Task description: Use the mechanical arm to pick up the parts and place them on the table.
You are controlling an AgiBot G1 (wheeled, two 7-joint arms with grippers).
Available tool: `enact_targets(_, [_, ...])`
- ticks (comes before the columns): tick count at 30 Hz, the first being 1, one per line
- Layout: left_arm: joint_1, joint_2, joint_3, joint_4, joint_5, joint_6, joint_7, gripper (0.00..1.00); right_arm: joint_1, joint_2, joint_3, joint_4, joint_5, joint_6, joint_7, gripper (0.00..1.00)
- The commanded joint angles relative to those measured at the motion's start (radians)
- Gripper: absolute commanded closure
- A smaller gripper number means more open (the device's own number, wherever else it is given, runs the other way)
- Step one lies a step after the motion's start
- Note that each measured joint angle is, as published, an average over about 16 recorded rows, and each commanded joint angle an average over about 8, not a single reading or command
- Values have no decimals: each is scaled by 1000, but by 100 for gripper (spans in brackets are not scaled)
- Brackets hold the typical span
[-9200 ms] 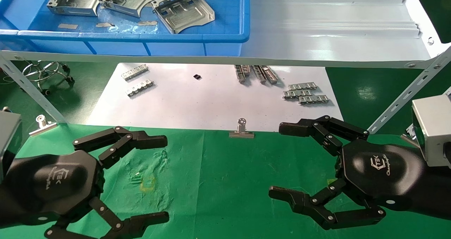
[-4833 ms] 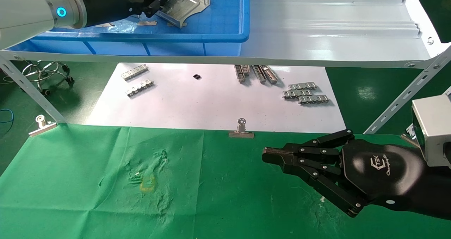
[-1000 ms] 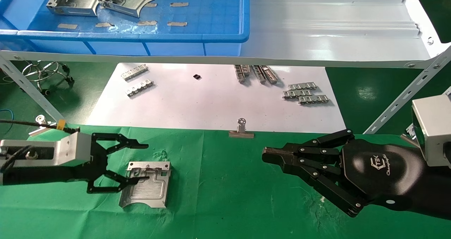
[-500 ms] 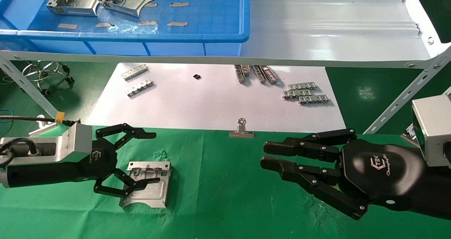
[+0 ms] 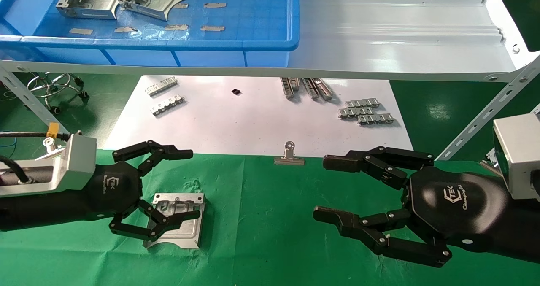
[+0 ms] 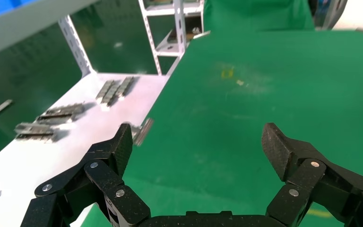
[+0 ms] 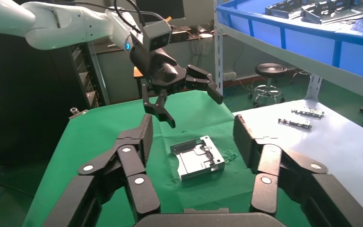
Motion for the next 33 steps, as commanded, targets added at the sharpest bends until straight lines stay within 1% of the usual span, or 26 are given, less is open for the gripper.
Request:
enact_targets(1, [20, -9, -21, -39, -10, -4, -31, 0, 0, 0, 0, 0, 0, 0, 0, 0])
enact_targets(25, [265, -119, -277, -510, -128, -52, -411, 0, 0, 0, 0, 0, 0, 0, 0, 0])
enact_targets(29, [296, -133, -310, -572, -143, -58, -458, 0, 0, 0, 0, 0, 0, 0, 0, 0])
enact_targets(33, [312, -141, -327, -604, -152, -61, -476, 0, 0, 0, 0, 0, 0, 0, 0, 0])
